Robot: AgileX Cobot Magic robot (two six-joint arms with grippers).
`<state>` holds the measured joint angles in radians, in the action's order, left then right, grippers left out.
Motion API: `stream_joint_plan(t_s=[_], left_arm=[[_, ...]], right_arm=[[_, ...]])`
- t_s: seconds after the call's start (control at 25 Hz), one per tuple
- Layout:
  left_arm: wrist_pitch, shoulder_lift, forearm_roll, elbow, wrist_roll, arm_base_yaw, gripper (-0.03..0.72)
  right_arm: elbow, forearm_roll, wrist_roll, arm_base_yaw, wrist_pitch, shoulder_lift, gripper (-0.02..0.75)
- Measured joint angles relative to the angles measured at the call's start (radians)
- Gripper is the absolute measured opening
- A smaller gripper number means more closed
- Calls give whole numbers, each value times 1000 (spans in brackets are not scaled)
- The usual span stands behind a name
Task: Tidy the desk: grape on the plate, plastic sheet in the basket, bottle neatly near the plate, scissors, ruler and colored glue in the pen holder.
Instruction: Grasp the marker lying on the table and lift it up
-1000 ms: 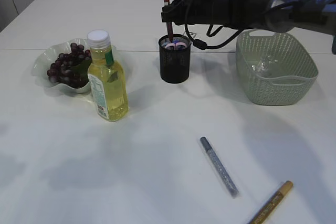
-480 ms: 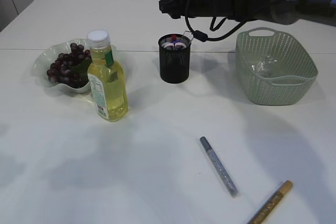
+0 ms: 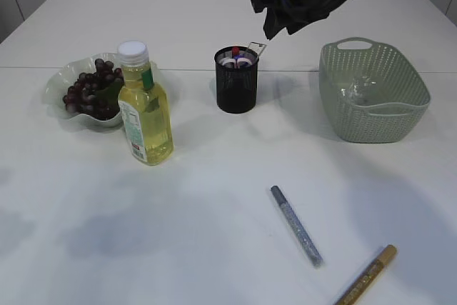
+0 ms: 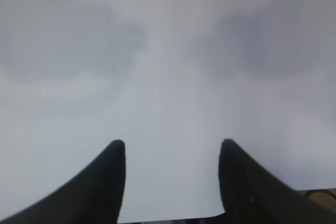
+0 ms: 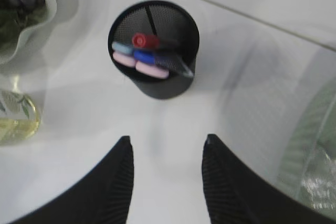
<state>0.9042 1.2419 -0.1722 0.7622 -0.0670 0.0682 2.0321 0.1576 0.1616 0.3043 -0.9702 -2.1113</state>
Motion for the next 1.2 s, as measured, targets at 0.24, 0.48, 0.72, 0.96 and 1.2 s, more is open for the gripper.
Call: stream_joint_plan(t_s=[0.24, 0.48, 0.72, 0.96, 1.2], left_arm=[[0, 0, 0, 0, 0, 0, 415], [0, 0, 0, 0, 0, 0, 415], [2, 0, -2, 0, 0, 0, 415], [2, 0, -2, 0, 0, 0, 415], [2, 0, -2, 0, 0, 0, 415]], right_arm=[[-1, -60, -59, 72, -223, 50, 352], [-115, -61, -105, 126, -259, 66, 352], [-301, -88, -135, 175, -259, 130, 351], [-524, -80, -162, 183, -244, 174, 352], [-673, -69, -221, 183, -135, 191, 351]])
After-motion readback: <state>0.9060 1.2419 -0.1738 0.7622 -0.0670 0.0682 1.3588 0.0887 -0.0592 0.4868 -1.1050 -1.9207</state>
